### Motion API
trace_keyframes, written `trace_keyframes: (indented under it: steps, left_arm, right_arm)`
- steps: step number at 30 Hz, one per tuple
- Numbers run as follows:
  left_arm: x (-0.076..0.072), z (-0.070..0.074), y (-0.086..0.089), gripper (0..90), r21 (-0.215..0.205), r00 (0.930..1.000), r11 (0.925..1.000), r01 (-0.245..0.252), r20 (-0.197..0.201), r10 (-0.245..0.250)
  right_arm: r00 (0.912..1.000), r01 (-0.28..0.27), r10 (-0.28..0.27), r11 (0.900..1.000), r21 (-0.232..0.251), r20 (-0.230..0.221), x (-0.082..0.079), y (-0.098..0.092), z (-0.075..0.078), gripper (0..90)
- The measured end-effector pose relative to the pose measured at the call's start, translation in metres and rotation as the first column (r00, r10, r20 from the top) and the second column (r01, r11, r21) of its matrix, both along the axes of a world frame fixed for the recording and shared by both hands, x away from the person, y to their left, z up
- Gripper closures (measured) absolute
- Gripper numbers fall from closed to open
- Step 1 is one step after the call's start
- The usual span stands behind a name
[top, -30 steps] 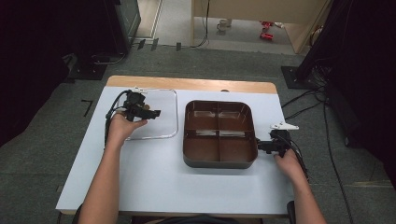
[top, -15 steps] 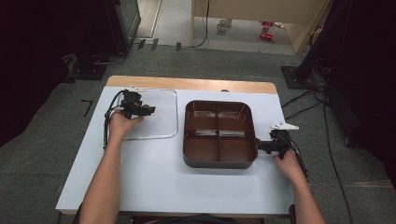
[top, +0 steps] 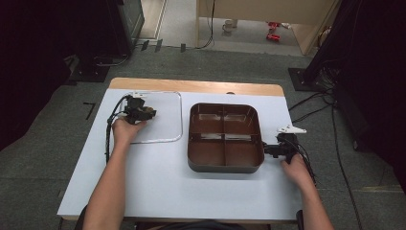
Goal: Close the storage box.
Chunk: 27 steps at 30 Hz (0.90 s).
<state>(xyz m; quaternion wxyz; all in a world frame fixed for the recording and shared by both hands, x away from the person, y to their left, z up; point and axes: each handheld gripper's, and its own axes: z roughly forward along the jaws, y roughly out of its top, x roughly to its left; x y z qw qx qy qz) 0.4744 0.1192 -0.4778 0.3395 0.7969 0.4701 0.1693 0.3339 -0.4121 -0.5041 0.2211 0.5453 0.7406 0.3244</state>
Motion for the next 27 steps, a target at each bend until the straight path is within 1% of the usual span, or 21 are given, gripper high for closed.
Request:
trace_keyframes:
  steps: [3, 5, 6, 7, 11, 14, 17, 18, 21, 23, 24, 25, 27]
  left_arm:
    - [0.000, 0.001, 0.000, 58.9, 0.005, 1.0000, 1.0000, -0.001, -0.002, 0.001]
    - [0.001, 0.003, 0.000, 59.2, -0.013, 0.9997, 0.9998, -0.013, -0.020, 0.013]
    - [0.001, 0.003, 0.000, 59.3, -0.013, 0.9997, 0.9998, -0.013, -0.020, 0.013]
    - [0.001, 0.004, -0.001, 59.3, -0.003, 0.9996, 0.9999, -0.015, -0.022, 0.015]
    - [0.000, 0.007, -0.002, 59.4, 0.007, 0.9996, 0.9999, -0.015, -0.026, 0.015]
    - [-0.002, 0.015, 0.000, 59.4, -0.024, 0.9997, 0.9995, -0.019, -0.014, 0.019]
    - [-0.005, 0.024, 0.001, 59.4, -0.037, 0.9997, 0.9991, -0.020, -0.012, 0.019]
    - [-0.005, 0.024, 0.001, 59.4, -0.037, 0.9997, 0.9991, -0.020, -0.012, 0.019]
    - [-0.009, 0.035, 0.003, 59.4, -0.052, 0.9997, 0.9983, -0.026, -0.007, 0.025]
    - [-0.013, 0.042, 0.006, 59.4, -0.073, 0.9995, 0.9968, -0.031, -0.001, 0.031]
    - [-0.015, 0.048, 0.008, 59.5, -0.097, 0.9992, 0.9944, -0.040, -0.002, 0.040]
    - [-0.017, 0.052, 0.010, 59.4, -0.108, 0.9990, 0.9931, -0.044, -0.009, 0.043]
    - [-0.019, 0.055, 0.011, 59.4, -0.115, 0.9989, 0.9923, -0.047, -0.012, 0.046]
  right_arm:
    - [1.0000, 0.000, 0.000, 1.000, 0.000, 0.000, 0.000, 0.000, 0.000, 10.3]
    - [1.0000, 0.000, 0.000, 1.000, 0.000, 0.000, 0.000, 0.000, 0.000, 10.3]
    - [1.0000, 0.000, 0.000, 1.000, 0.000, 0.000, 0.000, 0.000, 0.000, 10.3]
    - [1.0000, 0.000, 0.000, 1.000, 0.000, 0.001, 0.000, 0.000, 0.000, 10.4]
    - [1.0000, -0.001, 0.001, 1.000, 0.000, 0.001, 0.000, 0.000, 0.000, 10.4]
    - [1.0000, 0.000, 0.000, 1.000, 0.000, 0.001, 0.000, 0.000, 0.000, 10.4]
    - [1.0000, 0.000, 0.000, 1.000, 0.000, 0.002, 0.000, 0.000, 0.000, 10.4]
    - [1.0000, 0.000, 0.000, 1.000, 0.000, 0.002, 0.000, 0.000, 0.000, 10.4]
    - [1.0000, 0.000, 0.000, 1.000, 0.000, 0.002, 0.000, 0.000, 0.000, 10.4]
    - [1.0000, 0.000, 0.000, 1.000, 0.000, 0.001, 0.000, 0.000, 0.000, 10.4]
    - [1.0000, -0.001, 0.001, 1.000, 0.001, 0.001, 0.000, 0.000, 0.000, 10.4]
    - [1.0000, -0.001, 0.001, 1.000, 0.001, 0.001, 0.000, 0.000, 0.000, 10.5]
    - [1.0000, -0.001, 0.001, 1.000, 0.001, 0.001, 0.000, 0.000, 0.000, 10.4]
